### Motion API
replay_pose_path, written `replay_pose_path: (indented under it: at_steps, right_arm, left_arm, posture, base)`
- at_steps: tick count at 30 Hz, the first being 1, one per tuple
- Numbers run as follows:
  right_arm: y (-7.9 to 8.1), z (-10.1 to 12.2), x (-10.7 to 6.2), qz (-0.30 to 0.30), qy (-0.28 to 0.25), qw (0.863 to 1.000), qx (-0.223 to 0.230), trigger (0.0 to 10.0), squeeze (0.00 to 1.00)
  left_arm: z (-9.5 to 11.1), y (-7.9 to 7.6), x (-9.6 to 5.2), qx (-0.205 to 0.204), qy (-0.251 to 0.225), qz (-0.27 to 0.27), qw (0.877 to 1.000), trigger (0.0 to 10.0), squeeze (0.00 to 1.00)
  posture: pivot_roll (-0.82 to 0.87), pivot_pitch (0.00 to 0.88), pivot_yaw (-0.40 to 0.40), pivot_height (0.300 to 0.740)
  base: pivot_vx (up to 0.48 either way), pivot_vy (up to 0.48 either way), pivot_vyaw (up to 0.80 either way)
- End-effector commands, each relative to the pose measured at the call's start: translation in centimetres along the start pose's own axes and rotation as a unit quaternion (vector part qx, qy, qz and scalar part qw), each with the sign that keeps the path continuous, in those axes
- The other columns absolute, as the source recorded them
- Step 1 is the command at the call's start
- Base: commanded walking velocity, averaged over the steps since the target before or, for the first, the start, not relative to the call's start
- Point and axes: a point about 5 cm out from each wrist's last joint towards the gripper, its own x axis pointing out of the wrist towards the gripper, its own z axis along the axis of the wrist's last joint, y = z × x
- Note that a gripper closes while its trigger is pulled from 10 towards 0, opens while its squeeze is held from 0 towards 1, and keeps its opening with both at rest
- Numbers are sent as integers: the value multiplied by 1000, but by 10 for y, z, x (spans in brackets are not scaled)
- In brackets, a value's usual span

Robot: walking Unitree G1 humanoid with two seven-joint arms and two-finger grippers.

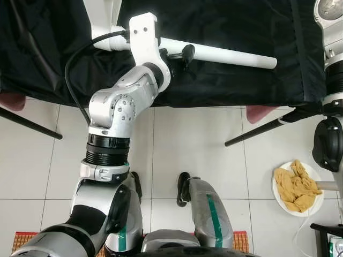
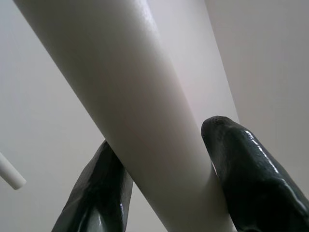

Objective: Building children table

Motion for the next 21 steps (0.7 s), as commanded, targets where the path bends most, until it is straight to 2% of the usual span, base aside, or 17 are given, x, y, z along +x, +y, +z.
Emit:
replay_pose_path:
  at_steps: [1, 3, 6, 11, 18, 21]
  right_arm:
    - [-14, 8, 13, -58, -17, 998, 26, 0, 0]
    - [-14, 8, 13, -58, -17, 998, 26, 0, 0]
    - [-17, 6, 11, -60, -17, 998, 24, 0, 0]
    - [-23, 3, 13, -78, -12, 997, 19, 0, 0]
    - [-30, -1, 15, -90, -9, 996, 6, 0, 0]
    - [-36, -8, 14, -95, 8, 995, 0, 0, 0]
  left_arm:
    - [-10, -3, -2, -17, 22, -40, 999, 10000, 0]
    - [-10, -3, -2, -17, 22, -40, 999, 10000, 0]
    - [-19, 4, -1, -44, 40, -22, 998, 10000, 0]
    - [-31, 17, 4, -51, 67, 18, 996, 10000, 0]
    - [-36, 24, 9, -58, 75, 36, 995, 10000, 0]
    - [-38, 27, 11, -62, 81, 47, 994, 10000, 0]
  posture:
    - [115, 181, -29, 740]
    - [115, 181, -29, 740]
    - [111, 182, -26, 740]
    - [110, 178, -17, 740]
    - [105, 177, -14, 740]
    - [93, 177, -6, 740]
  base:
    - [0, 0, 0]
    - [0, 0, 0]
    - [0, 0, 0]
    - [0, 0, 0]
    - [0, 0, 0]
    - [0, 0, 0]
